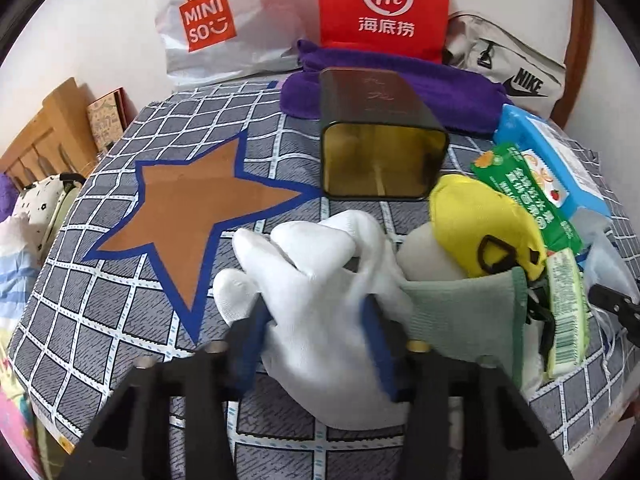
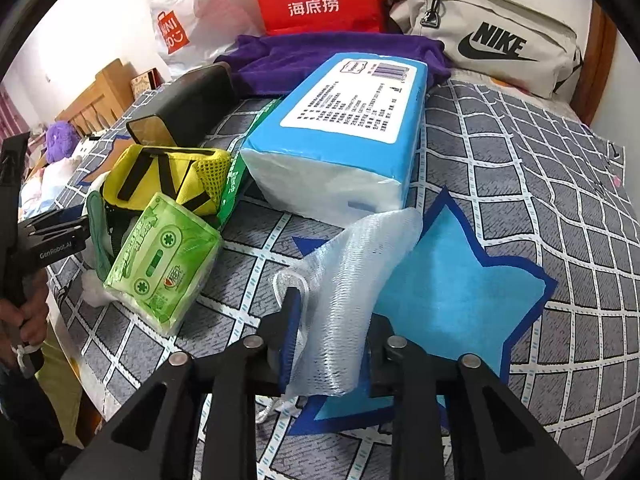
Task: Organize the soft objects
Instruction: 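Carry the glove and mesh bag with both tools toward the purple towel, then lower both items onto the purple towel and open both tools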
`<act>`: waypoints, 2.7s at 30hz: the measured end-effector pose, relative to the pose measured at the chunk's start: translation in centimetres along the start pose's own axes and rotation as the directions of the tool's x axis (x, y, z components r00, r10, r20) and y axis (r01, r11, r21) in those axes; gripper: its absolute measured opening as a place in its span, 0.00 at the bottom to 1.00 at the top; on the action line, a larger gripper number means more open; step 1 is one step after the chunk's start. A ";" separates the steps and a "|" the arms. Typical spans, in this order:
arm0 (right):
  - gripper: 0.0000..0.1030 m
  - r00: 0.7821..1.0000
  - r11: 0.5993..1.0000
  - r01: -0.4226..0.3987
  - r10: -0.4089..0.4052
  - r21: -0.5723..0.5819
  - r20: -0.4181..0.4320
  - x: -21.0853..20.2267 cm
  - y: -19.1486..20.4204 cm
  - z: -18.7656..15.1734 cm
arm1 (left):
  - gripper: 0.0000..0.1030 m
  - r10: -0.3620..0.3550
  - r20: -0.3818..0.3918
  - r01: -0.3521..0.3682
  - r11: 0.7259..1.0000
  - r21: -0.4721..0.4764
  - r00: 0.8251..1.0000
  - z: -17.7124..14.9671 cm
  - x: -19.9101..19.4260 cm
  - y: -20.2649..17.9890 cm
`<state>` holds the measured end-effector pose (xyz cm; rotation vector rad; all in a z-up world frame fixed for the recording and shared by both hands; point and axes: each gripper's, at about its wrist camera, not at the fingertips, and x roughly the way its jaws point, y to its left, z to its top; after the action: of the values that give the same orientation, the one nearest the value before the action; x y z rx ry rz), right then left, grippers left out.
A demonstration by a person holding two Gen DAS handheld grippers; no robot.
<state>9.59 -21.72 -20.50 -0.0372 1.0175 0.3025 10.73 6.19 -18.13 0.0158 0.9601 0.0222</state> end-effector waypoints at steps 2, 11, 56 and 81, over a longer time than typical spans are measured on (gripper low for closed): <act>0.08 1.000 1.000 -0.001 0.001 -0.012 0.002 -0.2 0.2 0.0 | 0.08 -0.030 -0.007 0.030 1.000 0.003 1.000 0.0 -0.1 -0.1; 0.07 0.998 1.000 -0.021 0.021 -0.004 0.052 -3.6 0.2 0.8 | 0.06 -0.107 0.033 0.108 0.992 -0.057 0.994 1.4 -3.1 1.0; 0.08 0.982 0.999 -0.053 0.052 0.000 0.184 -1.8 -2.9 22.6 | 0.06 -0.199 0.181 0.207 0.978 -0.029 0.963 23.4 -3.7 -0.6; 0.11 0.996 0.996 -0.085 0.086 0.016 -0.030 12.7 -7.6 28.2 | 0.06 -0.249 -0.022 0.248 0.967 -0.053 0.968 30.5 12.5 -3.1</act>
<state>41.30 -21.26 -17.11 0.0154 1.0533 0.3732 42.91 3.31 -10.98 -0.1513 0.9846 -0.1855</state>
